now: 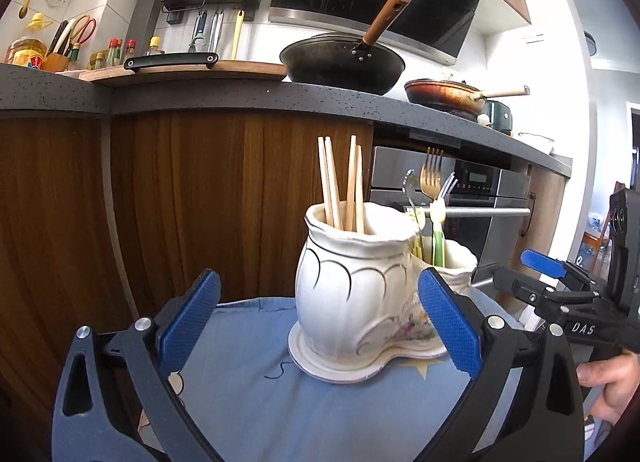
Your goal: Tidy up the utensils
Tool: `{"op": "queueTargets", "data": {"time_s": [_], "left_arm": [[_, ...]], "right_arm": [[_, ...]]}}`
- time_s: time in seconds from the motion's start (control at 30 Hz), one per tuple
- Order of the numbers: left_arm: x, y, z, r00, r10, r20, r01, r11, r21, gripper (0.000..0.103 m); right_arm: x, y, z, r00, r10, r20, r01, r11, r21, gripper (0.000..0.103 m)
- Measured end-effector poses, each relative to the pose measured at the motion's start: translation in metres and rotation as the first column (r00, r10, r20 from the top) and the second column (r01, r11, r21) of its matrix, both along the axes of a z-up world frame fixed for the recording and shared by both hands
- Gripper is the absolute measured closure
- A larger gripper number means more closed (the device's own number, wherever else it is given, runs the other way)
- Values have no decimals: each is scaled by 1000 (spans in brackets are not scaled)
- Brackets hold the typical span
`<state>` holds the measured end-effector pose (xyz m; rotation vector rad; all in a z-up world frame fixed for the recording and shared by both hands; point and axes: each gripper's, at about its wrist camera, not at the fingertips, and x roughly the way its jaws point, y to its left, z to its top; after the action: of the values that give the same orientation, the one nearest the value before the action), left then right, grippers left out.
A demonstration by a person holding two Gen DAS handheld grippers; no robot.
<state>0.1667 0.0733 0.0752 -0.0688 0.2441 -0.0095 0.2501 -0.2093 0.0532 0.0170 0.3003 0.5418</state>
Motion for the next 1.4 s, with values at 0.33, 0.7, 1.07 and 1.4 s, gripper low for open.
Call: {"op": "queueTargets", "data": {"time_s": [0.33, 0.7, 1.07, 1.4], "left_arm": [[-23, -14, -11, 998, -42, 47, 41, 999, 36, 5], [-34, -22, -7, 995, -46, 94, 41, 998, 50, 5], [-36, -26, -5, 995, -32, 99, 25, 997, 72, 5], [-36, -25, -6, 995, -28, 98, 21, 997, 73, 5]], "right_arm": [[-28, -18, -3, 1000, -7, 23, 5, 997, 76, 5], [-51, -17, 4, 993, 5, 122, -13, 998, 60, 5], [-59, -11, 4, 987, 38, 154, -42, 999, 26, 5], [-60, -9, 4, 987, 48, 156, -52, 999, 18, 5]]}}
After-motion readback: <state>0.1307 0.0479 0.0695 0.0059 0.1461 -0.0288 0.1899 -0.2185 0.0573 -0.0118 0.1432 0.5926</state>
